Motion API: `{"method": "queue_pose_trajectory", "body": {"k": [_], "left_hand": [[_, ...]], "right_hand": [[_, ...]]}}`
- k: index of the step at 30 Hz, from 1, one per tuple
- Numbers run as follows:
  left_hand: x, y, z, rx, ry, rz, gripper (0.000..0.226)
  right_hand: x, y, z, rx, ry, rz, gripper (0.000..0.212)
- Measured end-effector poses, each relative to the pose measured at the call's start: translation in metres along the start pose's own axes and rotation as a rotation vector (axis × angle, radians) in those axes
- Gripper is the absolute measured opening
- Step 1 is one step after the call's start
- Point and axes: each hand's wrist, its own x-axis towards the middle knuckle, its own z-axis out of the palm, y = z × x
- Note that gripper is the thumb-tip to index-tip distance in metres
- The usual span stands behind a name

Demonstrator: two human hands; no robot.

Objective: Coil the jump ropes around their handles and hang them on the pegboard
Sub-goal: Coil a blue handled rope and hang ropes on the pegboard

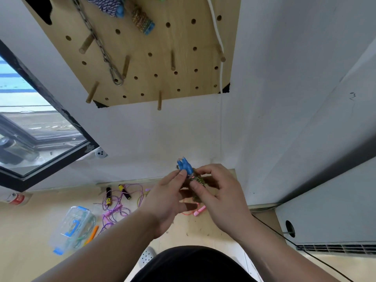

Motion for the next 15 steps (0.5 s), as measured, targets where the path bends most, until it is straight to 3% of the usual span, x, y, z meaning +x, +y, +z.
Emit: {"method": "queue_pose_trajectory", "body": {"k": [4,7,12,15], "left_hand": [[0.004,-0.004,-0.007,-0.012,0.135,-0.064,0.035],[0.003,-0.003,-0.009,0.123,0.17,-0.051,0.036],[0.001,0.004,-0.024,0.234,0.052,-0.034,0.036],[-0.004,0.007,-0.033,0.217,-0.057,-0.05,0.033]], "right_hand": [[0.005,0.004,-0.001,-0.216,-0.079,-0.099,0.009],[0.009,0.004,-0.001,-0.314,-0.105,-0.168,0.005],[0.016,-0.002,-0.009,-0.406,-0.167,-0.263,0.008],[0.019,-0.014,-0.009,-0.277,-0.126,-0.176,0.002]]}}
